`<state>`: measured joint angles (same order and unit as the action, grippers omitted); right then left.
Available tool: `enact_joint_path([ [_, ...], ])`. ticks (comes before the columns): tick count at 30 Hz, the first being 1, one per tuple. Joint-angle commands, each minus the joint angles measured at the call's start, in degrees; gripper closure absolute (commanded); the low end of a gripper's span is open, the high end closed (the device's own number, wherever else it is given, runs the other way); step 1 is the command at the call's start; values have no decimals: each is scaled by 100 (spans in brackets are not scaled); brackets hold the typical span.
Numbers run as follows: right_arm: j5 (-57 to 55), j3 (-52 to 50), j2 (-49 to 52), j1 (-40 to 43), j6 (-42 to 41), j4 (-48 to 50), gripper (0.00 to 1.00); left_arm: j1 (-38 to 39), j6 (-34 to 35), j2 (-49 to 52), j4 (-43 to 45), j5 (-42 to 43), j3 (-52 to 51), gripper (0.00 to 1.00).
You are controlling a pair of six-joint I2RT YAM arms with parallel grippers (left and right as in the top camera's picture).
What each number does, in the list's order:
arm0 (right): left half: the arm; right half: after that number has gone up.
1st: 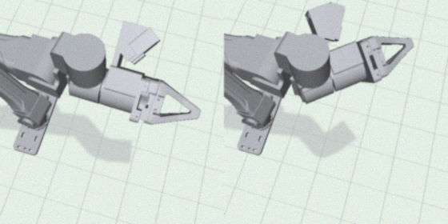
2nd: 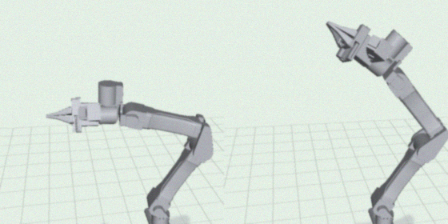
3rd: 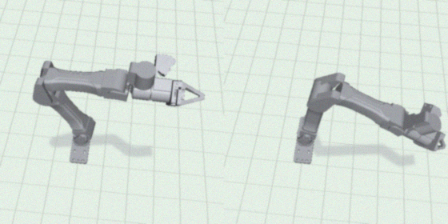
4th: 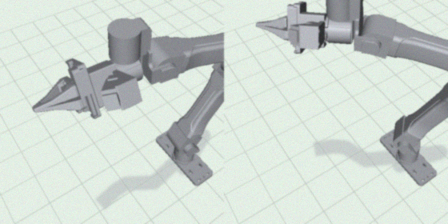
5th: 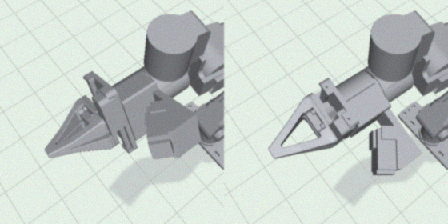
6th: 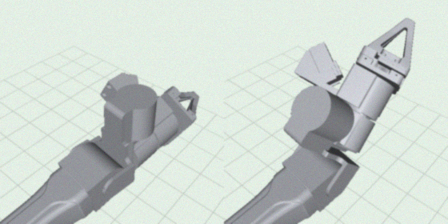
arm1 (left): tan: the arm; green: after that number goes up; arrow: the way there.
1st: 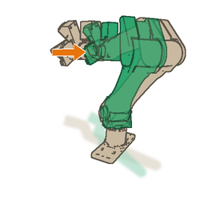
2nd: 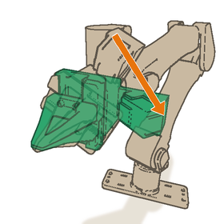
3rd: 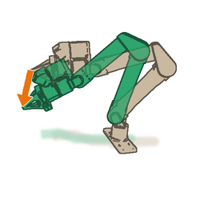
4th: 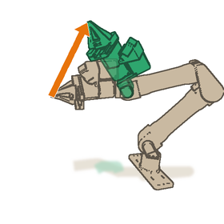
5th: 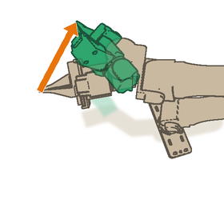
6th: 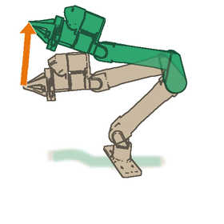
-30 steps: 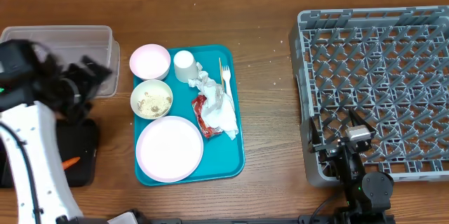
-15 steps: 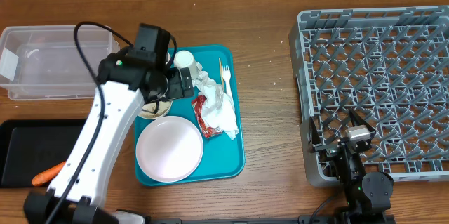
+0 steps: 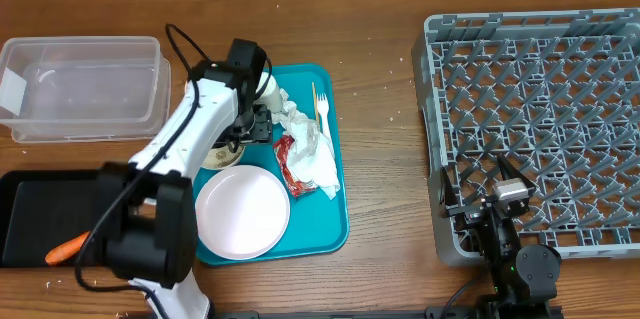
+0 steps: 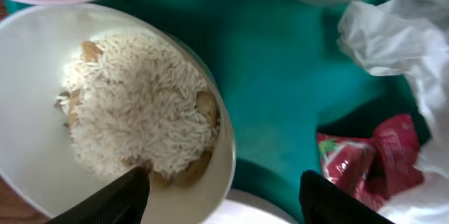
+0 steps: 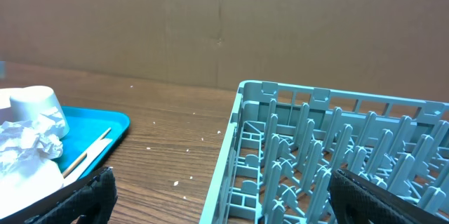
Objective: Sort waste into correct bins and load items into the dishwasher
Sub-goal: 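Grasp the rim of the rice bowl with the left gripper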
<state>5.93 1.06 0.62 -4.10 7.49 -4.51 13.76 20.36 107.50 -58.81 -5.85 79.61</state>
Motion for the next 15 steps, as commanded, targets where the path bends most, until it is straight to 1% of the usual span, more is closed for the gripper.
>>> enact_joint_path([
  [1, -33, -59, -44, 37, -42, 26, 0, -24, -153, 306, 37, -72, 74, 44],
  [6, -33, -59, -44, 37, -42, 26, 0, -11, -151, 343, 105, 68, 74, 47],
  [9, -33, -59, -44, 37, -42, 26, 0, 26, -149, 476, 175, 140, 70, 52],
  [13, -33, -59, -44, 37, -42, 26, 0, 26, -151, 568, 136, 116, 68, 62],
  [14, -33, -59, -44, 37, -42, 26, 0, 26, -149, 568, 136, 96, 70, 66],
  [15, -33, -59, -44, 37, -42, 26, 0, 26, -151, 568, 120, 74, 70, 73],
])
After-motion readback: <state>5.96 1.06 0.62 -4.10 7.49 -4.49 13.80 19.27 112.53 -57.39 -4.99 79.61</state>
